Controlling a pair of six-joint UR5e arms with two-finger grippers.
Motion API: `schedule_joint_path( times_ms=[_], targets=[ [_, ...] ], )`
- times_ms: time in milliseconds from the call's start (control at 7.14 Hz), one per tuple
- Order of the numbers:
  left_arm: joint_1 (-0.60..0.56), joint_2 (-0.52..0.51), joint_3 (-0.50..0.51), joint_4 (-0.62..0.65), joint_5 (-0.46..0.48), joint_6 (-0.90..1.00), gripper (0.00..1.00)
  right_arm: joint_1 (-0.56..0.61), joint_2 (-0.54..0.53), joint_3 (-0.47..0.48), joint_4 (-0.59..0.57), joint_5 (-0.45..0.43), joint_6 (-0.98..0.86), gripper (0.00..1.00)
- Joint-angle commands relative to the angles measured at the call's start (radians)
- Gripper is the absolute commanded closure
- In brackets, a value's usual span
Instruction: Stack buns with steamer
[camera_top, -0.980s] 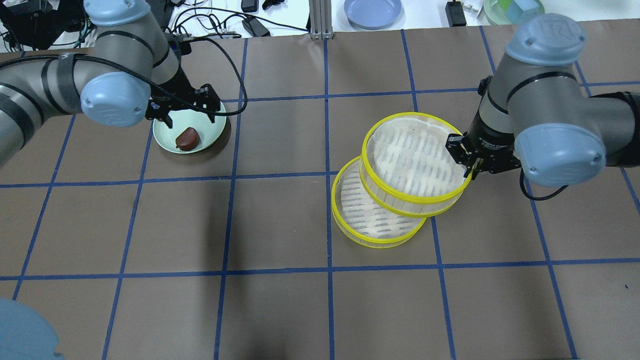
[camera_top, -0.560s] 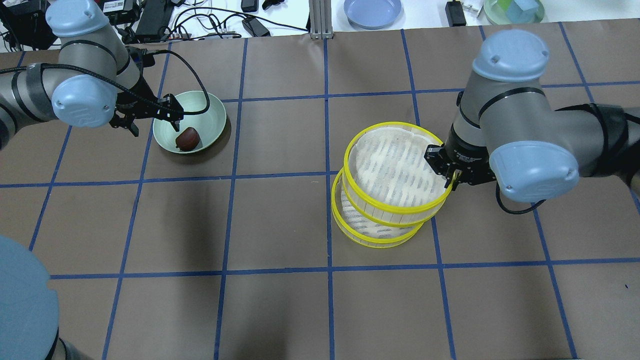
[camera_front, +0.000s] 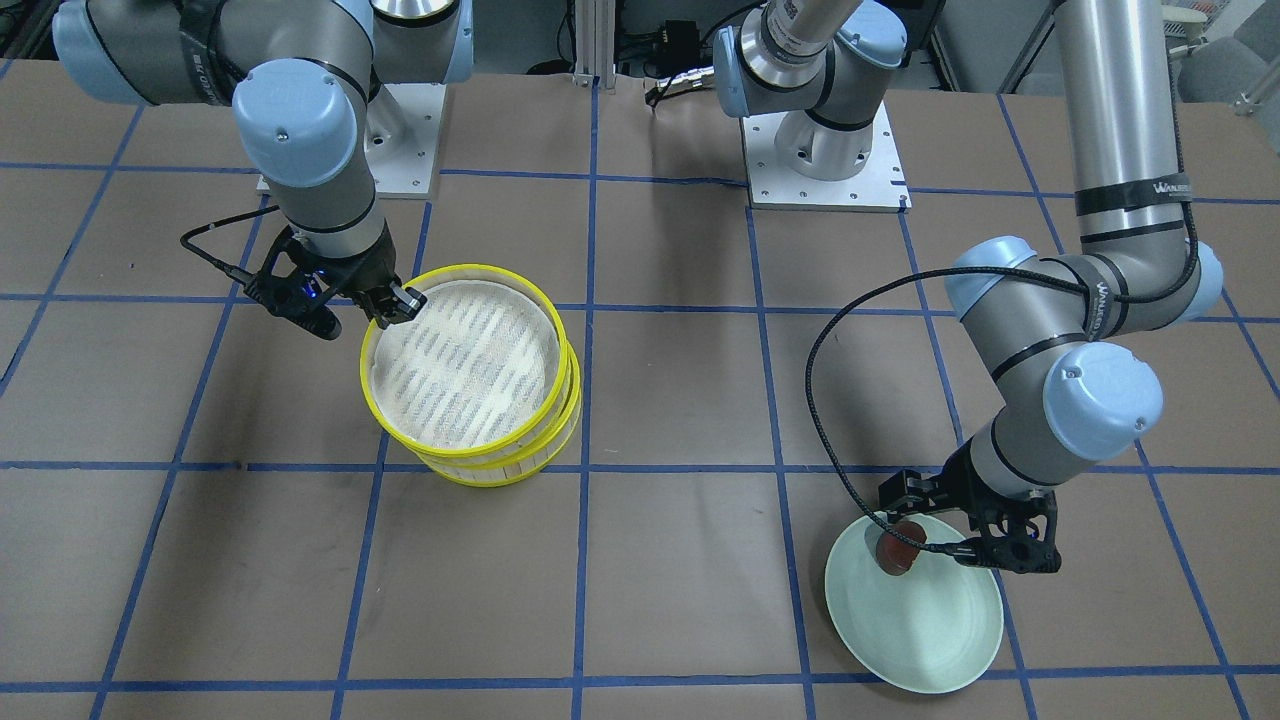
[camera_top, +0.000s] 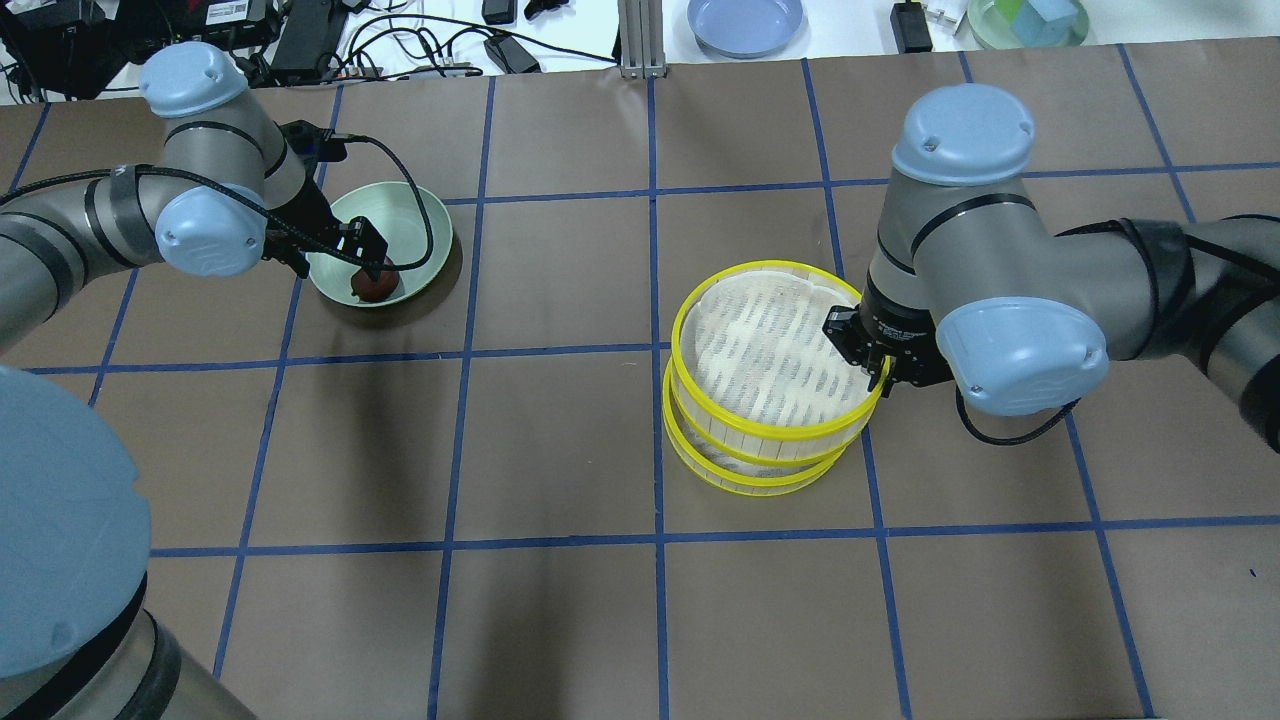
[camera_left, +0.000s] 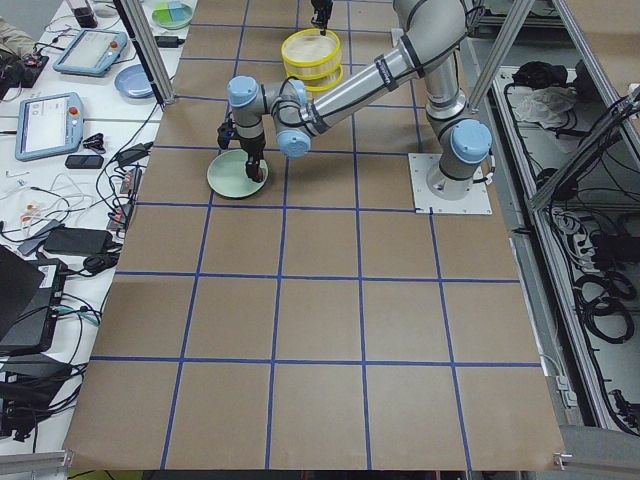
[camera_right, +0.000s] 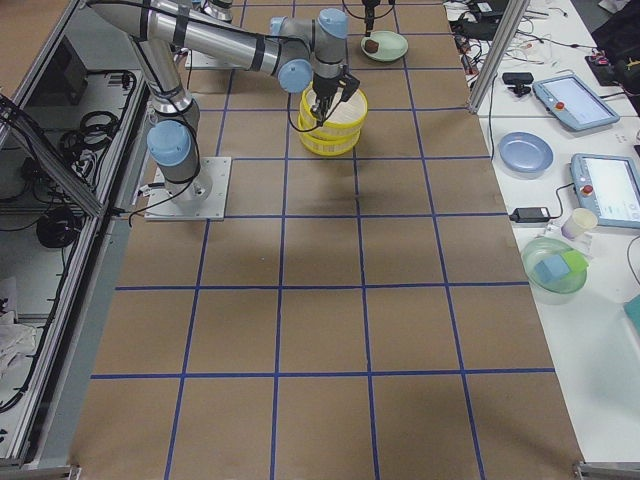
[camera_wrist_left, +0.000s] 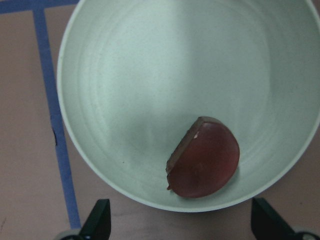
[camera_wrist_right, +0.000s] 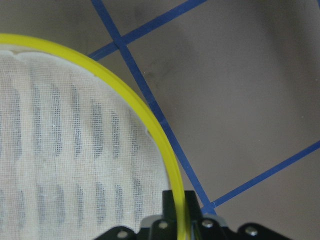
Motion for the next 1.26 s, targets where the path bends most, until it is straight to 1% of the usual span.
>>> schedule_joint_path(
  times_ms=[0, 140, 280, 420, 700, 840, 980, 1120],
  targets=[
    [-0.002, -0.034, 0.0, 0.003, -0.048, 0.12, 0.0, 0.019, 0.011, 0.0, 0.002, -0.003, 0.028, 1.0],
    [-0.002, -0.047, 0.0, 0.005, -0.051, 0.121, 0.0, 0.024, 0.011, -0.001, 0.002, -0.007, 0.027, 1.0],
    [-0.002, -0.054, 0.0, 0.006, -0.054, 0.121, 0.12, 0.026, 0.011, 0.0, 0.005, -0.018, 0.028, 1.0],
    [-0.002, -0.057, 0.003, 0.008, -0.069, 0.125, 0.36, 0.026, 0.011, 0.0, 0.022, -0.02, 0.028, 1.0],
    [-0.002, -0.062, 0.009, 0.009, -0.073, 0.127, 0.96, 0.026, 0.014, 0.0, 0.034, -0.018, 0.028, 1.0],
    [-0.002, -0.062, 0.012, 0.011, -0.073, 0.129, 1.0, 0.027, 0.015, 0.0, 0.041, -0.018, 0.031, 1.0],
    [-0.002, -0.062, 0.015, 0.011, -0.073, 0.129, 1.0, 0.027, 0.015, 0.0, 0.051, -0.02, 0.031, 1.0],
    [0.0, -0.06, 0.017, 0.011, -0.073, 0.127, 1.0, 0.029, 0.02, -0.001, 0.053, -0.02, 0.03, 0.89]
  ],
)
